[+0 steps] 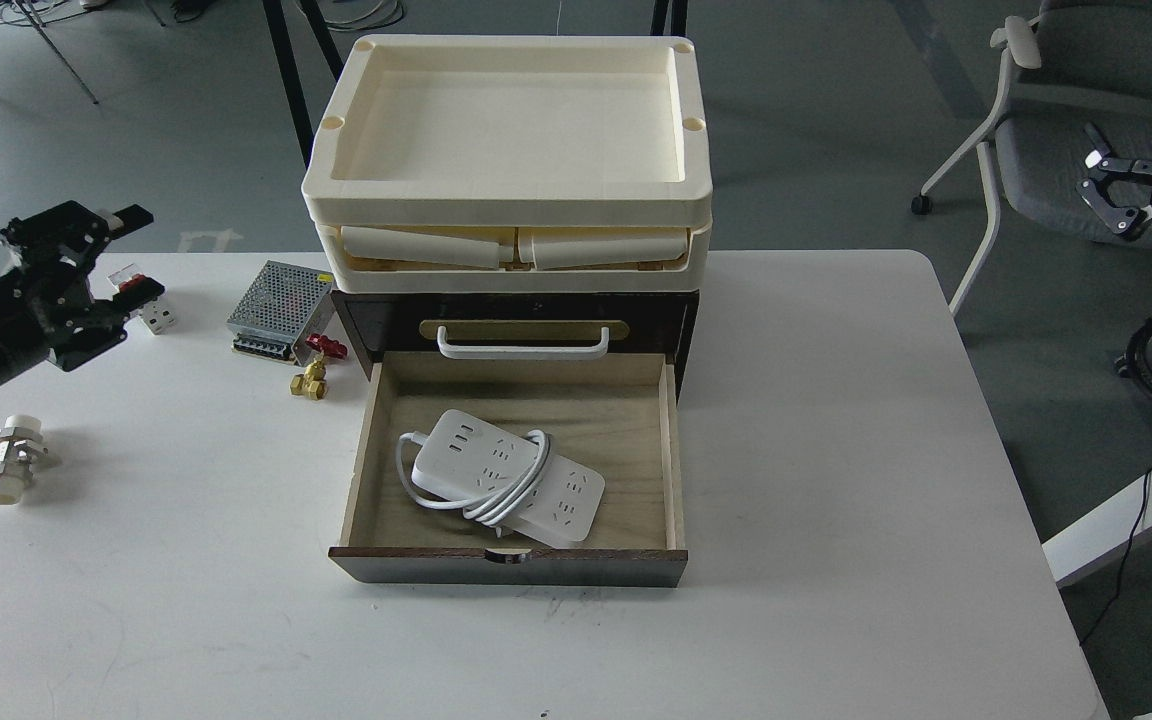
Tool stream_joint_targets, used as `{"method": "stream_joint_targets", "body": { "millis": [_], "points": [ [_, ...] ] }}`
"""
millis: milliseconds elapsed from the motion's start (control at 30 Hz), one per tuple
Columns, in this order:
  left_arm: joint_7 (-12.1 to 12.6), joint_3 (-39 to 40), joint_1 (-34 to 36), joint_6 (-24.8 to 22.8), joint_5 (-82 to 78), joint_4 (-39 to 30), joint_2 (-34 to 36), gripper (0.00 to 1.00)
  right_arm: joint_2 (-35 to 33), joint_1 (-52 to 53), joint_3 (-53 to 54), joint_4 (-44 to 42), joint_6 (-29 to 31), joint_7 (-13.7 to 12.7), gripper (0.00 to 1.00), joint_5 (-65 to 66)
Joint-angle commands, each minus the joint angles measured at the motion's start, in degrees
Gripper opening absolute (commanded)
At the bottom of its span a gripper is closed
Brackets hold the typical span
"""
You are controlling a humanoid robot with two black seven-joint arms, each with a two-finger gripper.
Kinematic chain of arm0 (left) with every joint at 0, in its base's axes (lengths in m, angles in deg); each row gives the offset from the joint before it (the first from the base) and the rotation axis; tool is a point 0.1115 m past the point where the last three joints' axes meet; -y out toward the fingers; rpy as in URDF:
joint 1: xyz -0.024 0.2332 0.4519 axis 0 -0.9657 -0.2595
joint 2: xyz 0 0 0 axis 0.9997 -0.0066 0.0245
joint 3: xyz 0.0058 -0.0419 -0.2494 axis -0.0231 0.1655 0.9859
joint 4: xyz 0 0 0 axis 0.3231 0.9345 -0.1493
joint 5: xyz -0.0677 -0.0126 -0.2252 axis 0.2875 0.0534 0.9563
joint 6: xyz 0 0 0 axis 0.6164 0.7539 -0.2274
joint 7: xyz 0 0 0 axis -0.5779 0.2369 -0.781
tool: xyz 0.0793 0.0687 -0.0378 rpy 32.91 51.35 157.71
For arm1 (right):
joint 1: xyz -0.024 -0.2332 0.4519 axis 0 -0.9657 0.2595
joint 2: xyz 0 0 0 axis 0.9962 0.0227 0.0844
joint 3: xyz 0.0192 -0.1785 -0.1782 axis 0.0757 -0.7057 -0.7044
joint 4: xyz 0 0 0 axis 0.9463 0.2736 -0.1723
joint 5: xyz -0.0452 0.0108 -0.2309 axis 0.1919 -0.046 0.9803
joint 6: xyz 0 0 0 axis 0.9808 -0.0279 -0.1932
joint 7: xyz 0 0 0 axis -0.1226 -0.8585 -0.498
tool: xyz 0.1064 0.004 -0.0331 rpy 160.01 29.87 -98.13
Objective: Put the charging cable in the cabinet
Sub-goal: 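Release the power strip and withdraw the left gripper from the drawer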
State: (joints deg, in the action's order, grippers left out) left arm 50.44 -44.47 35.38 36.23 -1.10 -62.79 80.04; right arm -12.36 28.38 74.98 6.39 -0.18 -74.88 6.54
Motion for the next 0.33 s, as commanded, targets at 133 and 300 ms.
{"method": "stream_joint_targets", "body": {
  "millis": [133, 300],
  "points": [
    [0.0, 8.1, 3.7, 0.0, 1.1, 13.7, -8.2, 0.93, 1.4, -0.4, 0.6, 1.1, 0.0, 0.9, 1.00, 0.0],
    [0.0, 7.5, 3.9, 0.0, 0.9, 13.3, -10.1, 0.94, 1.8, -0.4, 2.8, 0.0, 0.0, 5.6, 1.00, -0.1]
  ]
}}
